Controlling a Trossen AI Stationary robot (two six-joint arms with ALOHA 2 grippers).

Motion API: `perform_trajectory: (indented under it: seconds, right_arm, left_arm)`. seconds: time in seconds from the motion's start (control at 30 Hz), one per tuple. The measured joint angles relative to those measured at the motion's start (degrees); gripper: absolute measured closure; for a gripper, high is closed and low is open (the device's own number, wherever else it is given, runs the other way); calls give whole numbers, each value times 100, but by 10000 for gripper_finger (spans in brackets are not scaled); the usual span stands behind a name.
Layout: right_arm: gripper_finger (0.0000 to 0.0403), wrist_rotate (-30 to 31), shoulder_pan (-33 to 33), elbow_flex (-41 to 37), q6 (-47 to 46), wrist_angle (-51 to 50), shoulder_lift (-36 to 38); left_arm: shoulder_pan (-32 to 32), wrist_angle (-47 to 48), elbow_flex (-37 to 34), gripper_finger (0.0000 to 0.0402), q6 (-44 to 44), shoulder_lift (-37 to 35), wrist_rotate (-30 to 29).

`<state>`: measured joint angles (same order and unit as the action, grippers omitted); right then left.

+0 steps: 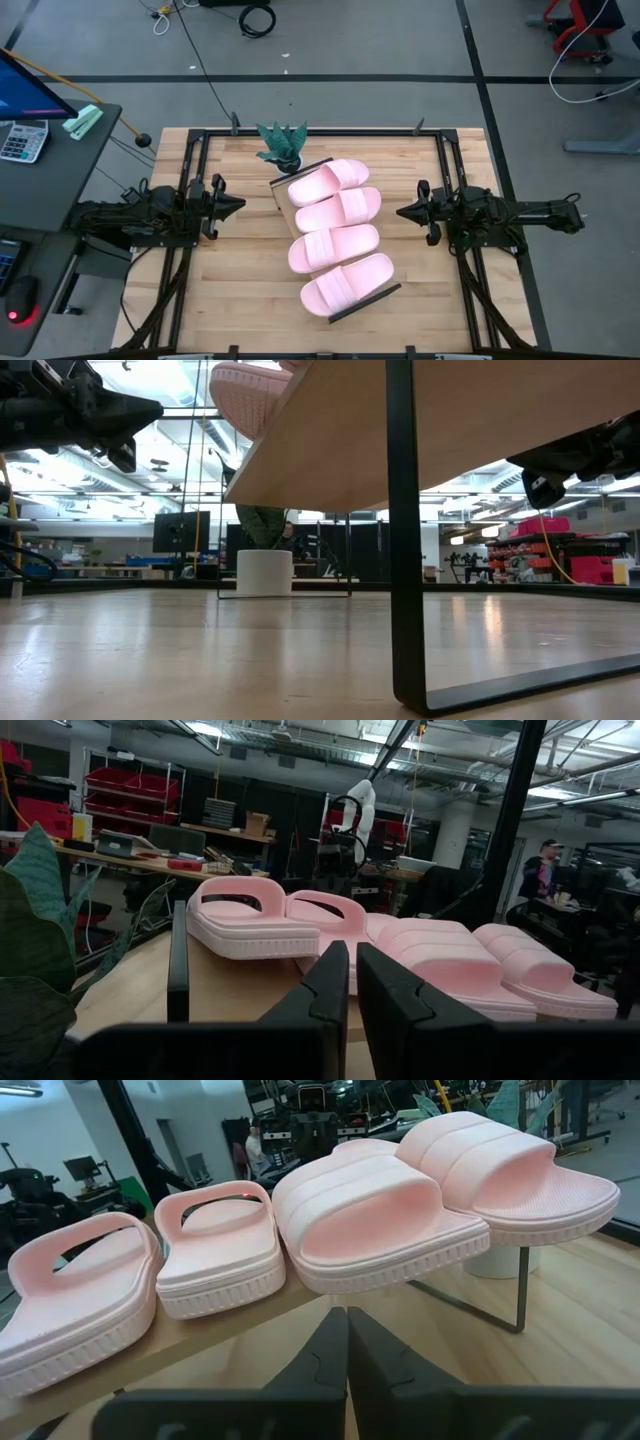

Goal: Pick and place slides into the shelf
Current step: Return to Home Position

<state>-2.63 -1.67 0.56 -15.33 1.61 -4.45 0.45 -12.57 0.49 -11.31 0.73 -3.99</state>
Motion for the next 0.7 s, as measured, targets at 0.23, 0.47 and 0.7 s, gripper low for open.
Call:
perform_trajectory:
  seconds: [0.23,0.47,0.7]
  right_arm:
    - [396,0,0,0,0,0,0]
    - [396,0,0,-2,2,-2,0]
    - [396,0,0,-2,2,-2,0]
  left_arm:
    - [2,0,0,364,-1,0,0]
    - [0,0,-1,364,2,0,0]
    - [0,-2,-2,376,-3,0,2]
